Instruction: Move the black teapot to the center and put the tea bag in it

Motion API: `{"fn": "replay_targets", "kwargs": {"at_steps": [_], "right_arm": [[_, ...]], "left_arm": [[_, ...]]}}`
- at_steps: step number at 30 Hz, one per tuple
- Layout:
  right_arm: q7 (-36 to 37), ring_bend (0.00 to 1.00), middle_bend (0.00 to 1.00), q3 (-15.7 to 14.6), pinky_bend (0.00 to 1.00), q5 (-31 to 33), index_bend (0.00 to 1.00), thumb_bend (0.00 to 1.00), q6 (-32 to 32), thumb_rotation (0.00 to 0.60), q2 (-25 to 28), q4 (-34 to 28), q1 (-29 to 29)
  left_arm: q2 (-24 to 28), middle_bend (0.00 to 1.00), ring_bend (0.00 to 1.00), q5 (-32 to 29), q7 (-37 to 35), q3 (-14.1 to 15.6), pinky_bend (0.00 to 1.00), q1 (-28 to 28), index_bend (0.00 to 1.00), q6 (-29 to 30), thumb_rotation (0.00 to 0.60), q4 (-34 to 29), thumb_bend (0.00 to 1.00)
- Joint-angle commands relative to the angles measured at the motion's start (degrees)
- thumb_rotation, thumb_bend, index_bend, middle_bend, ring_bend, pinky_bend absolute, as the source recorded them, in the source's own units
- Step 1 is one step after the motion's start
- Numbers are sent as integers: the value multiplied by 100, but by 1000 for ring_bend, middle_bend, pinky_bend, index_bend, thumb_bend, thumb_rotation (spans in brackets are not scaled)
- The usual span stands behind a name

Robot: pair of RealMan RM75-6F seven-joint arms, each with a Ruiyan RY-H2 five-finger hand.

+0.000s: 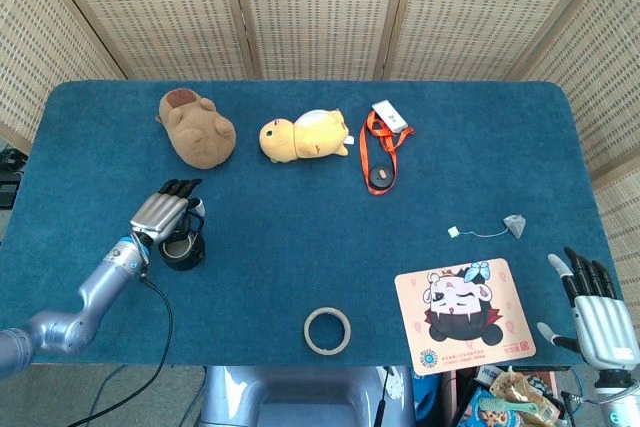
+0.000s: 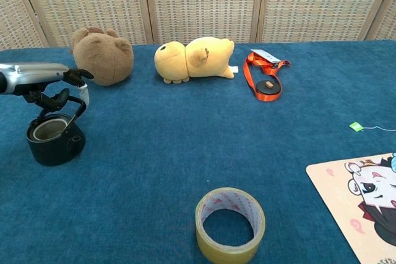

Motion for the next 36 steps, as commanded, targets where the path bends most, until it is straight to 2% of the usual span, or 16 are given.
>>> {"fn": "replay_targets", "kwargs": {"at_steps": [1, 9, 16, 24, 36], "right_arm": [[3, 0, 8, -5, 0, -13, 23, 143, -1, 600, -8, 6, 0], [38, 0, 8, -8, 0, -46, 23, 143, -15, 600, -34, 29, 9], [89, 0, 8, -8, 0, -83, 23, 143, 21, 600, -47, 68, -3], [118, 0, 8, -10, 0, -126, 23, 143, 31, 600, -58, 90, 3], [169, 0, 9, 2, 0, -189, 23, 143, 32, 600, -84, 115, 37]], "left_arm": [[33, 0, 0, -52, -28, 30, 0, -14, 411, -28, 533, -47, 881], [245, 0, 0, -76, -122, 102, 0, 26, 467, 71, 531, -326, 885], [656, 0, 0, 79, -276, 185, 0, 144, 482, 216, 531, -832, 889], [1077, 0, 0, 503, -586, 296, 0, 384, 482, 507, 532, -1316, 890], [1494, 0, 0, 1211, -753, 686, 0, 859, 482, 1057, 534, -1786, 892]]}}
